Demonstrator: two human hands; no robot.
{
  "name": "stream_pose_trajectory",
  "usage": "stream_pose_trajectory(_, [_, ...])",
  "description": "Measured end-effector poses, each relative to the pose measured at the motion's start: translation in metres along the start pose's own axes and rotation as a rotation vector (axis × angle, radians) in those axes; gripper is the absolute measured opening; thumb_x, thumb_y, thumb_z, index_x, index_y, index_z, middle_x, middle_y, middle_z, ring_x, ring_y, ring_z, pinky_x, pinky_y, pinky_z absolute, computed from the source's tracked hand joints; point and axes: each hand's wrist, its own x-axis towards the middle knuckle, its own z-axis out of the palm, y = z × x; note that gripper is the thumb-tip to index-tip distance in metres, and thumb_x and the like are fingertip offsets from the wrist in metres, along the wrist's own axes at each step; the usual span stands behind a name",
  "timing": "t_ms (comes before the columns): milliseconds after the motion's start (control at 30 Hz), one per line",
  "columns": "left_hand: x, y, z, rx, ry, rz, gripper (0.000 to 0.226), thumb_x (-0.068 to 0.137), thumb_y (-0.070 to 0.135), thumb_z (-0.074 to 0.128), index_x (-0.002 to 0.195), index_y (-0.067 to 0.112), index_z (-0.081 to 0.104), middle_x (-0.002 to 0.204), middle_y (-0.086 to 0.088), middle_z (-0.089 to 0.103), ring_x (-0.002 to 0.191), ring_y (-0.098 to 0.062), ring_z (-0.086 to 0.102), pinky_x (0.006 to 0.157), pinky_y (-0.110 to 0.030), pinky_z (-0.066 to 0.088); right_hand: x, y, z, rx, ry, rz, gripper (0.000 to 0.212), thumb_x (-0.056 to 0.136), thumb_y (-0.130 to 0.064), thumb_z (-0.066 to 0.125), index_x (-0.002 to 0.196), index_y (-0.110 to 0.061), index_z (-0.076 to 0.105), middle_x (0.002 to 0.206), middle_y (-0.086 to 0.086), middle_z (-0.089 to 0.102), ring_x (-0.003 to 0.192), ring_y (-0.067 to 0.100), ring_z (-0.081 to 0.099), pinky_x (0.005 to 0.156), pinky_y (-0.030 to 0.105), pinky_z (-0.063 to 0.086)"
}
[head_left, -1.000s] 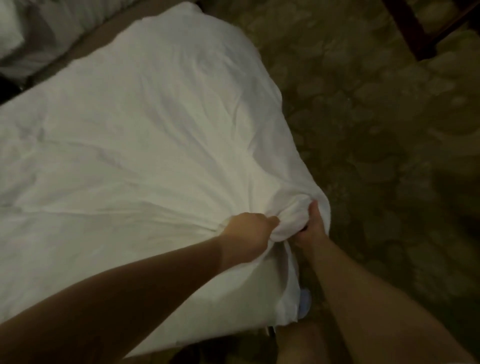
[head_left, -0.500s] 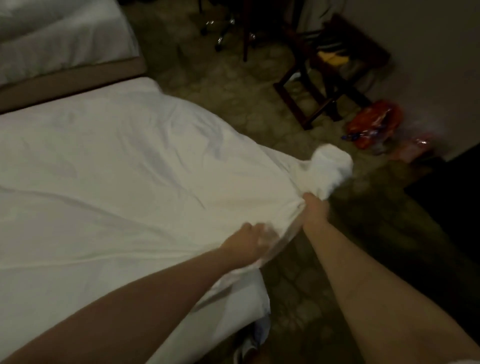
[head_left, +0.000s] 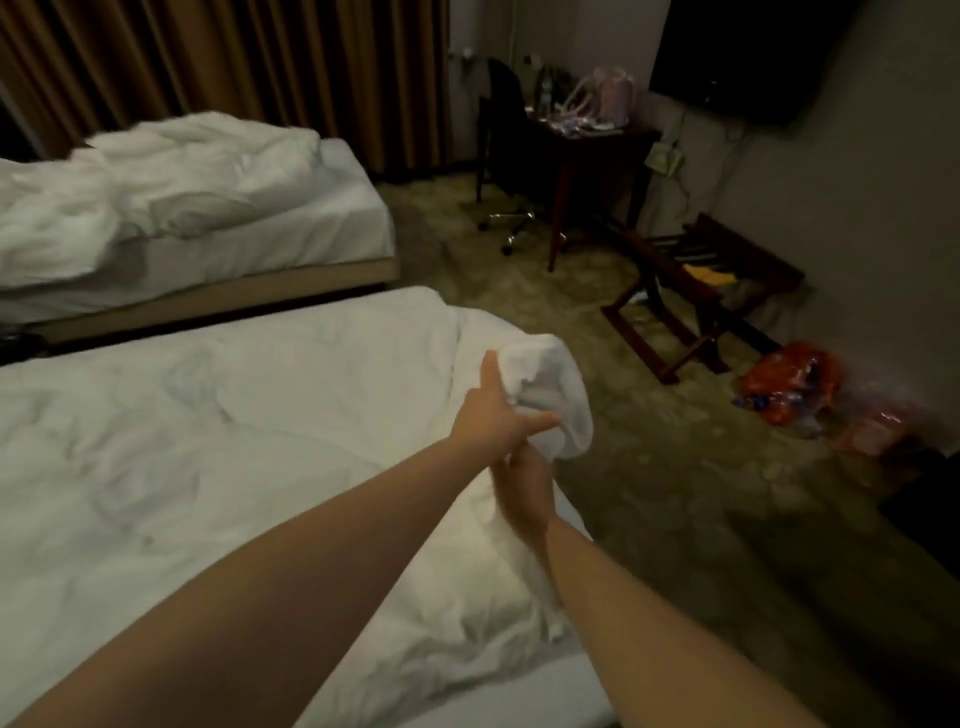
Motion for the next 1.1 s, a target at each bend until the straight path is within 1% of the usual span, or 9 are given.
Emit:
stream_pose_trajectory(100, [0.004, -0.026, -0.044, 0.314, 0.180, -0.064, 0.048, 0.095, 0.027, 0.049, 0.140, 0.016, 0.036, 0.133, -0.013, 0.053, 0.120, -0.032, 0.051, 0.097, -0.033, 0.039, -0.005, -0.008, 0.037, 0.026, -0.283, -0.092, 0.045, 0.095, -0.020, 0.052, 0.139, -0.022, 0.045, 0.123, 0.001, 0.059, 0.114, 0.019, 0.056, 0.096, 0.034, 0.046])
stream_pose_trajectory(167, [0.004, -0.044, -0.061, 0.353, 0.240, -0.076, 0.032, 0.098, 0.022, 0.038, 0.124, 0.012, 0.054, 0.125, -0.011, 0.059, 0.116, -0.030, 0.053, 0.092, -0.029, 0.038, 0.004, -0.012, 0.053, 0.257, -0.395, 0.023, 0.044, 0.095, -0.016, 0.054, 0.133, -0.036, 0.049, 0.123, -0.007, 0.059, 0.113, 0.013, 0.055, 0.097, 0.031, 0.046])
stream_pose_trajectory(267, [0.007, -0.065, -0.066, 0.329, 0.225, -0.060, 0.029, 0.097, 0.018, 0.040, 0.116, 0.013, 0.060, 0.120, -0.008, 0.062, 0.114, -0.027, 0.054, 0.091, -0.026, 0.038, 0.024, -0.002, 0.054, 0.670, -0.223, 0.396, 0.024, 0.099, -0.028, 0.046, 0.110, -0.020, 0.065, 0.113, 0.009, 0.067, 0.112, 0.028, 0.060, 0.095, 0.038, 0.049])
stream_pose_trajectory(367, [0.019, -0.088, -0.062, 0.437, 0.064, 0.033, 0.032, 0.093, 0.016, 0.051, 0.123, 0.016, 0.061, 0.126, -0.007, 0.060, 0.120, -0.023, 0.052, 0.096, -0.023, 0.033, 0.052, 0.014, 0.038, 0.851, -0.090, 0.638, 0.051, 0.100, -0.041, 0.038, 0.136, -0.005, 0.046, 0.135, 0.014, 0.052, 0.120, 0.034, 0.052, 0.101, 0.045, 0.043])
stream_pose_trajectory(500, [0.054, -0.112, -0.046, 0.652, -0.321, 0.037, 0.041, 0.082, 0.029, 0.072, 0.118, 0.010, 0.065, 0.120, -0.012, 0.053, 0.115, -0.025, 0.052, 0.094, -0.023, 0.035, 0.109, 0.041, 0.016, 0.781, 0.006, 0.726, 0.064, 0.098, -0.057, 0.030, 0.145, -0.013, 0.033, 0.142, 0.011, 0.044, 0.129, 0.036, 0.044, 0.099, 0.041, 0.039])
stream_pose_trajectory(633, [0.093, -0.110, -0.031, 0.769, -0.378, 0.037, 0.031, 0.084, 0.023, 0.066, 0.114, 0.019, 0.067, 0.123, -0.006, 0.047, 0.121, -0.023, 0.048, 0.097, -0.029, 0.040, 0.198, 0.129, 0.022, 0.556, -0.093, 0.904, 0.130, 0.034, -0.095, 0.059, 0.143, -0.029, 0.030, 0.136, 0.010, 0.047, 0.116, 0.039, 0.051, 0.095, 0.056, 0.045])
stream_pose_trajectory(867, [0.138, -0.118, -0.017, 0.994, -0.391, -0.198, 0.020, 0.091, 0.016, 0.048, 0.106, 0.018, 0.061, 0.115, -0.008, 0.051, 0.106, -0.026, 0.054, 0.086, -0.031, 0.043, 0.237, 0.112, 0.013, 0.378, -0.219, 1.068, 0.102, 0.060, -0.089, 0.051, 0.141, -0.033, 0.023, 0.136, 0.011, 0.041, 0.112, 0.038, 0.047, 0.091, 0.056, 0.045])
stream_pose_trajectory(1000, [0.154, -0.114, -0.020, 0.721, -0.717, -0.421, 0.048, 0.084, -0.004, 0.056, 0.130, 0.011, 0.056, 0.117, -0.010, 0.058, 0.103, -0.019, 0.052, 0.078, -0.019, 0.042, 0.262, 0.124, 0.015, 0.305, -0.287, 1.121, 0.098, 0.072, -0.089, 0.033, 0.145, -0.025, 0.023, 0.142, 0.015, 0.039, 0.120, 0.042, 0.045, 0.094, 0.054, 0.042])
stream_pose_trajectory(1100, [0.157, -0.098, -0.020, 0.508, -0.930, -0.660, 0.064, 0.076, -0.018, 0.059, 0.134, 0.008, 0.050, 0.104, -0.006, 0.060, 0.104, -0.025, 0.054, 0.084, -0.033, 0.048, 0.274, 0.134, 0.022, 0.207, -0.305, 1.050, 0.091, 0.081, -0.081, 0.029, 0.149, -0.021, 0.017, 0.151, 0.011, 0.031, 0.132, 0.037, 0.037, 0.104, 0.047, 0.035])
